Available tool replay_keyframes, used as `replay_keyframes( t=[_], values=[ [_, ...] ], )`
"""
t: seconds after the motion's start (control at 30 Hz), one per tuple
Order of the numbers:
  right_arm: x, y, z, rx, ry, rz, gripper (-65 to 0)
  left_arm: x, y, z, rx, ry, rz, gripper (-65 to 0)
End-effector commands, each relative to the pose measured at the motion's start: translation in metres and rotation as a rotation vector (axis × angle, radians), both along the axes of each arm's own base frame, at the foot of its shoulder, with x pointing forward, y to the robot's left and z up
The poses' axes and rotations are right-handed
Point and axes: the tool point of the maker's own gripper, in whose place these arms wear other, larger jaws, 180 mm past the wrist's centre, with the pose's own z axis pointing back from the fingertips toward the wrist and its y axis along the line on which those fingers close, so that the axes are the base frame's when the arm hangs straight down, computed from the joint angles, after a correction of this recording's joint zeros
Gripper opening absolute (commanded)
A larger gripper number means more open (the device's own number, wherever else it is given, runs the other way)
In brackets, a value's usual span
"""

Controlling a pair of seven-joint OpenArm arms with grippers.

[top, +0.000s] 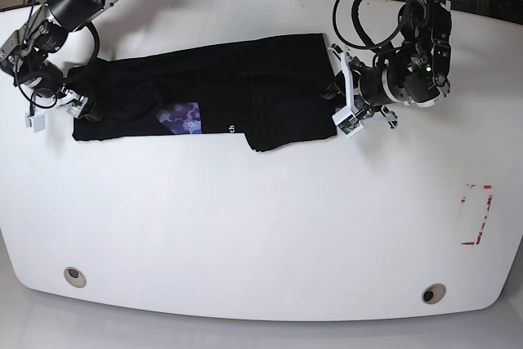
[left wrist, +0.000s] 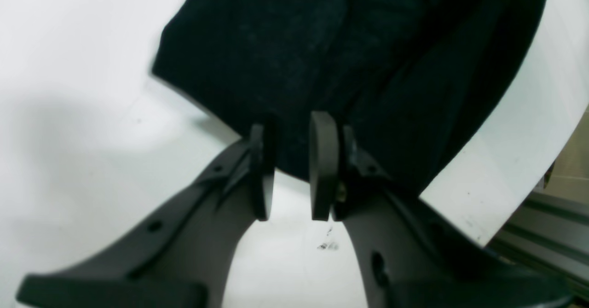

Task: Layout the t-shirt on the table in an organized manner, then fold the t-shirt properly
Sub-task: 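Pull the strip end outward with the right gripper to straighten it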

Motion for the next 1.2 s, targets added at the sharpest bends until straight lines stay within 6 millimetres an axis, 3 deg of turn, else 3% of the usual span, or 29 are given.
replay_keyframes(
  t=[0.0, 0.2, 0.37, 0.67, 0.77, 1.03, 1.17],
  values=[
    [0.005, -0.011, 0.010, -0.032, -0.020, -0.008, -0.6, 0.009, -0.004, 0.013, -0.032, -0.046, -0.003, -54.2],
    [-0.004, -0.008, 0.003, -0.026, 0.003, -0.005, -0.6, 0.010, -0.004, 0.013, -0.030, -0.049, -0.002, -54.2],
    [-0.001, 0.012, -0.005, -0.013, 0.022, 0.048, -0.8, 0.010, -0.003, 0.013, -0.027, -0.050, -0.001, -54.2],
    [-0.004, 0.026, -0.014, 0.010, 0.033, 0.060, -2.9, 0.009, -0.005, 0.013, -0.026, -0.048, -0.007, -54.2],
    [-0.003, 0.025, -0.014, 0.008, 0.026, 0.057, -10.8, 0.009, -0.005, 0.012, -0.026, -0.047, -0.007, -54.2],
    [-0.001, 0.024, -0.013, 0.000, 0.014, 0.052, -44.2, 0.008, -0.003, 0.006, -0.024, -0.026, -0.002, -54.2],
    [-0.001, 0.024, -0.013, 0.001, 0.014, 0.053, -53.7, 0.005, -0.001, -0.006, -0.024, 0.016, 0.009, -54.2]
  ],
)
